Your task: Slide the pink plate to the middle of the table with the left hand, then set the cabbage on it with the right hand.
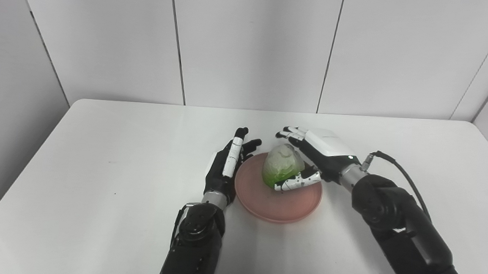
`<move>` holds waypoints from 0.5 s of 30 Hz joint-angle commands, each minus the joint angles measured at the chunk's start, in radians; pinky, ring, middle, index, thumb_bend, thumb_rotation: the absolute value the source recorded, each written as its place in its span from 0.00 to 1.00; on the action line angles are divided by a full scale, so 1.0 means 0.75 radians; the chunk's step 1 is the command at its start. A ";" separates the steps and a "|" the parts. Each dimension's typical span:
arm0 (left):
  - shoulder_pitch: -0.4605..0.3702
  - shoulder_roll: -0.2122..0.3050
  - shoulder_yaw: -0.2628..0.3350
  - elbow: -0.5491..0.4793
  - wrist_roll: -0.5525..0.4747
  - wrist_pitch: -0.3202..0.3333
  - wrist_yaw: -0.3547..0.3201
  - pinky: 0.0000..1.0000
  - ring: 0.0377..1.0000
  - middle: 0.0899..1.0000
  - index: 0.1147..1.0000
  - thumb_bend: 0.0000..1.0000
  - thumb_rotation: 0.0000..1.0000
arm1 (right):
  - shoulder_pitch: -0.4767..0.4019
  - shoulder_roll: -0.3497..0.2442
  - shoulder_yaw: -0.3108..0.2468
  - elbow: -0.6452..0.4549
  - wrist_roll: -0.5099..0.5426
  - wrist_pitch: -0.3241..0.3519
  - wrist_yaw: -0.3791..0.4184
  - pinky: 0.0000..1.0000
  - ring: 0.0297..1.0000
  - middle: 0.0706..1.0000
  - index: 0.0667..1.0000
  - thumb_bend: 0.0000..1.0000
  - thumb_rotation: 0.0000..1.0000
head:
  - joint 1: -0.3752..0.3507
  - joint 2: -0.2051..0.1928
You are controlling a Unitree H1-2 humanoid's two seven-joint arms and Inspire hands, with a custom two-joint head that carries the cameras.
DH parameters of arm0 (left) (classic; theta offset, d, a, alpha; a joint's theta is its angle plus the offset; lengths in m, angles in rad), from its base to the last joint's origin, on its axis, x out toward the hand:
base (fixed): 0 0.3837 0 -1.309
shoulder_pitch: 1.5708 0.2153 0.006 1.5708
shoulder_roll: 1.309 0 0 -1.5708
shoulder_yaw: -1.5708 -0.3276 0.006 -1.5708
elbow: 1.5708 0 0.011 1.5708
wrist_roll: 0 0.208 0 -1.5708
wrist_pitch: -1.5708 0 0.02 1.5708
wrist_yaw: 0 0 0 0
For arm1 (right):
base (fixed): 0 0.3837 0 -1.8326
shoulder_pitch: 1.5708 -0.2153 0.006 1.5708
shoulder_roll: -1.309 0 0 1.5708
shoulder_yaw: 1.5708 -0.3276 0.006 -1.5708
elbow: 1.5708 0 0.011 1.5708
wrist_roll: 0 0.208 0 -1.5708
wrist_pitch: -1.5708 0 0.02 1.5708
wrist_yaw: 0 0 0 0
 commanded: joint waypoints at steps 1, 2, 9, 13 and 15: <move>0.025 0.000 -0.005 0.035 0.040 0.004 0.053 0.93 0.94 0.89 0.91 0.90 0.90 | -0.036 0.021 -0.098 -0.035 0.102 0.049 -0.056 1.00 1.00 1.00 0.95 1.00 0.61 | 0.001 -0.002; 0.026 0.002 -0.013 0.039 0.059 -0.027 0.061 0.92 0.95 0.91 0.92 0.90 0.90 | -0.027 0.045 -0.148 -0.020 0.142 0.032 -0.113 0.98 1.00 0.99 0.95 1.00 0.64 | 0.001 -0.003; 0.031 -0.004 -0.033 0.060 0.165 -0.207 0.155 0.88 0.97 0.96 0.94 0.94 0.89 | 0.020 0.189 -0.367 0.053 0.390 -0.054 -0.362 0.80 0.92 0.95 0.95 1.00 0.85 | 0.004 -0.005; 0.018 0.017 -0.066 0.121 0.283 -0.374 0.234 0.95 0.97 0.97 0.96 0.90 0.89 | 0.060 0.308 -0.534 0.094 0.681 -0.053 -0.409 0.93 0.96 0.96 0.95 1.00 0.81 | 0.007 -0.006; 0.008 0.022 -0.069 0.154 0.309 -0.434 0.263 0.99 0.99 0.99 0.98 0.83 0.87 | 0.082 0.340 -0.573 0.101 0.748 -0.060 -0.430 0.98 0.97 0.97 0.96 1.00 0.83 | 0.006 -0.005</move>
